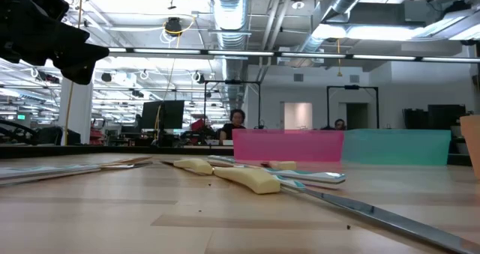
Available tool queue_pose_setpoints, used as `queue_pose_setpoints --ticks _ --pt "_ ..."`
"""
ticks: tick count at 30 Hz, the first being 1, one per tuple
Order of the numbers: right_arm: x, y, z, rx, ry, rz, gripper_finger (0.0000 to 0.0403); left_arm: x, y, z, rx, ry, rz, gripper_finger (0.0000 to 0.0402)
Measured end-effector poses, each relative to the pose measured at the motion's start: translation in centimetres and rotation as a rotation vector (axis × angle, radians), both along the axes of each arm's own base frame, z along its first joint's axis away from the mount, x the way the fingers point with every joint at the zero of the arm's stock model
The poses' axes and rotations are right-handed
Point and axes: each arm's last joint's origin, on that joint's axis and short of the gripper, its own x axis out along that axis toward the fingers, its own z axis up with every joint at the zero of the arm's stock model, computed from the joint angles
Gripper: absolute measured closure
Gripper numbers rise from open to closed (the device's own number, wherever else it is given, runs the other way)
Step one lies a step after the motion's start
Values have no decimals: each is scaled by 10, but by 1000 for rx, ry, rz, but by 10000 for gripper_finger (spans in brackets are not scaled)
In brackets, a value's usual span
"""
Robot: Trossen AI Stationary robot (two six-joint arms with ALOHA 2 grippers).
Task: Sort silverware by color (type)
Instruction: Put the yellow knife into the orange bin
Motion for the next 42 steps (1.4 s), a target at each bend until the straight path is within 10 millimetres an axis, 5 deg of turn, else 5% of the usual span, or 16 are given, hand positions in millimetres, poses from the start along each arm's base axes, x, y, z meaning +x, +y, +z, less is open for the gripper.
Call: queue_pose_setpoints --ticks 10,18,25,31,36,42 --pt "1 0 0 9 -5 5 229 0 0 0 -5 0 0 233" --pt "3 3 3 54 -34 14 213 0 0 0 -6 0 0 233" --pt "-4 -24 55 103 -90 45 216 0 0 0 -6 0 0 233" --pt "-10 -63 87 -225 -406 66 218 0 0 0 -7 0 0 233" --pt "17 -73 99 -619 -854 86 223 0 0 0 -7 1 1 233" --pt "74 -97 120 -602 -819 89 232 0 0 0 -7 0 0 233"
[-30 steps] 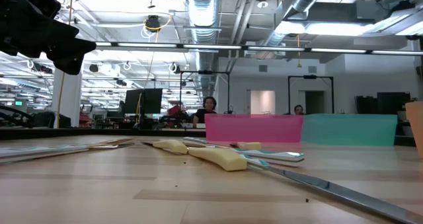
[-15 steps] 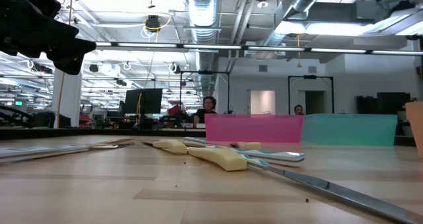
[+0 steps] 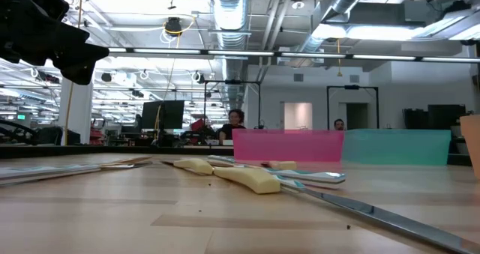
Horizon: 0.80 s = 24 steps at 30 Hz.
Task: Sort silverware by color (type)
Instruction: Put the yellow knife into the orange bin
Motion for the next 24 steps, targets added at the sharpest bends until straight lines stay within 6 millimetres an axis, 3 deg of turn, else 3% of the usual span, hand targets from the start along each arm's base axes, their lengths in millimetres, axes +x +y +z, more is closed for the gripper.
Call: queue_pose_setpoints --ticks 5,9,19,24 --pt "54 -23 3 19 -36 67 239 0 0 0 0 0 0 233" --pt "82 -46 -12 154 -53 2 249 0 0 0 0 0 0 233" --pt "125 -73 -89 308 221 -29 251 0 0 -1 3 7 0 233" --pt "137 -76 -113 301 336 -22 252 0 0 -1 4 8 -1 233"
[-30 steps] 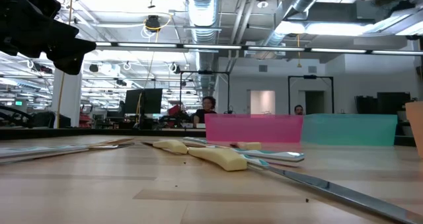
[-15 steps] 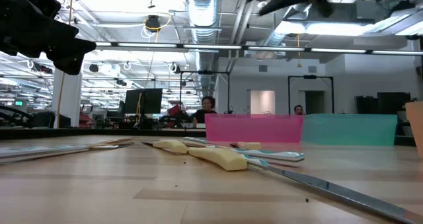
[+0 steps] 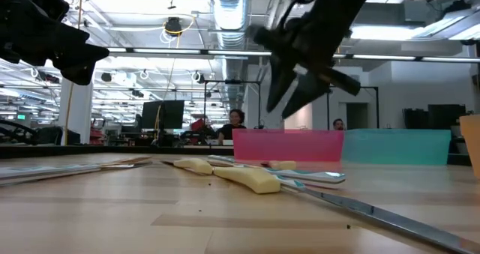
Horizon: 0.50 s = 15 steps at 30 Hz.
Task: Sort silverware by color (type)
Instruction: Put the yellow knife into the orange bin
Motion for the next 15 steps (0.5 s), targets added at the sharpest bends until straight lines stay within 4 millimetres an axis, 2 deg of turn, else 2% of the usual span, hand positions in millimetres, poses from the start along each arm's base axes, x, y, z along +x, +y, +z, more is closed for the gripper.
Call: queue_pose_setpoints --ticks 9,15 --pt "22 10 -15 -97 164 86 252 0 0 0 0 0 0 233" --pt "32 15 -30 -120 270 85 252 0 0 0 0 0 0 233"
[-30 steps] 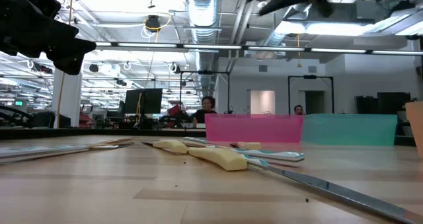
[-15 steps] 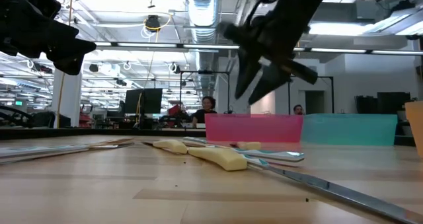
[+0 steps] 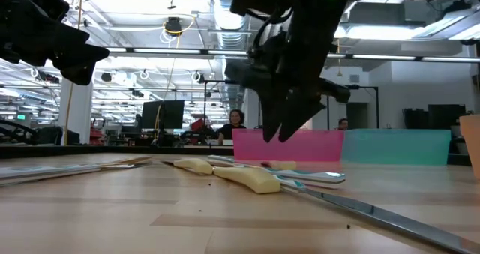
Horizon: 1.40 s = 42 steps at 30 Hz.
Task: Sort silverware by color (type)
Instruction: Put the yellow knife into the orange bin
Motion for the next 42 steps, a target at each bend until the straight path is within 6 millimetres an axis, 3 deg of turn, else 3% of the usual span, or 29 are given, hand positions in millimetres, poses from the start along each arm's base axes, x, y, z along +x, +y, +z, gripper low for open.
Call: queue_pose_setpoints --ticks 10,23,33,38,42 --pt "-3 -1 -13 15 7 -98 252 0 0 0 0 0 0 233" --pt "-5 11 -12 -39 -37 -116 253 0 0 0 0 0 0 233" --pt "3 21 -46 -29 -15 -113 253 0 0 0 2 3 0 233" --pt "1 21 -49 -11 0 -163 256 1 0 -1 4 10 -1 233" --pt "-2 24 -48 -14 12 -163 284 1 0 -1 5 13 -1 233"
